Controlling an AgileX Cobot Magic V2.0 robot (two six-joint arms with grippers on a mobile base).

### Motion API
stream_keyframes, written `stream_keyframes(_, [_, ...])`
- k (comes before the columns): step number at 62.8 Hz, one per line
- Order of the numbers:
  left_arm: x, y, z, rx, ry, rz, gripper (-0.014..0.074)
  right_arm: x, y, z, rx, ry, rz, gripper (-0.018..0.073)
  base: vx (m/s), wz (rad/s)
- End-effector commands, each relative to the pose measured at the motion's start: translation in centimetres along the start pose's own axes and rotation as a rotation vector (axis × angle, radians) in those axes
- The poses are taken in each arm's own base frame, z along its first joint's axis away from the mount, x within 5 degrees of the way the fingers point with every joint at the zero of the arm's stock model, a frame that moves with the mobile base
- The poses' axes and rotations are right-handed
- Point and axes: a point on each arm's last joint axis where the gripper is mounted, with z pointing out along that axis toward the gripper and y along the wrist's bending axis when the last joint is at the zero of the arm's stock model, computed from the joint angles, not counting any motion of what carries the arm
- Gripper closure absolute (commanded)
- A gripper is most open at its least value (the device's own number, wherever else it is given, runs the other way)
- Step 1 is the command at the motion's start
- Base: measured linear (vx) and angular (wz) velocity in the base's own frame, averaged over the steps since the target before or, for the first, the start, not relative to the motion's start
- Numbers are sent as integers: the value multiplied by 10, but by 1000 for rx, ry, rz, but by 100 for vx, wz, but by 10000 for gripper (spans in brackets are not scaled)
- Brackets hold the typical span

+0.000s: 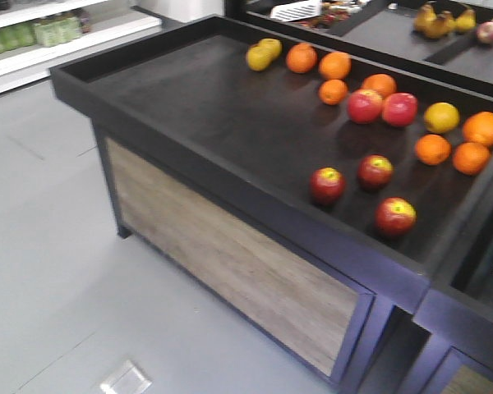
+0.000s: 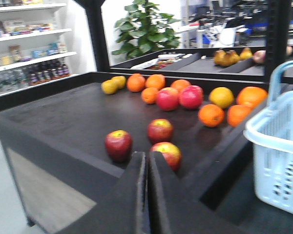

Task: Pick three apples into basket with both arms
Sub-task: 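Turn the base toward the fruit table holding the light-blue basket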

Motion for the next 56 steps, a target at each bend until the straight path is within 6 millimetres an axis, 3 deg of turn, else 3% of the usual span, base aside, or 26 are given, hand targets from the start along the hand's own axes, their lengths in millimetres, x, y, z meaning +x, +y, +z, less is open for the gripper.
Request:
stream_keyframes(1, [-4, -2, -1, 20, -69, 0, 603, -3, 2, -1, -22, -71, -13, 564, 10, -46])
stream_keyframes(56, [-4, -2, -1, 21, -69, 1, 603, -3, 2, -1, -23, -72, -13, 564, 5, -41])
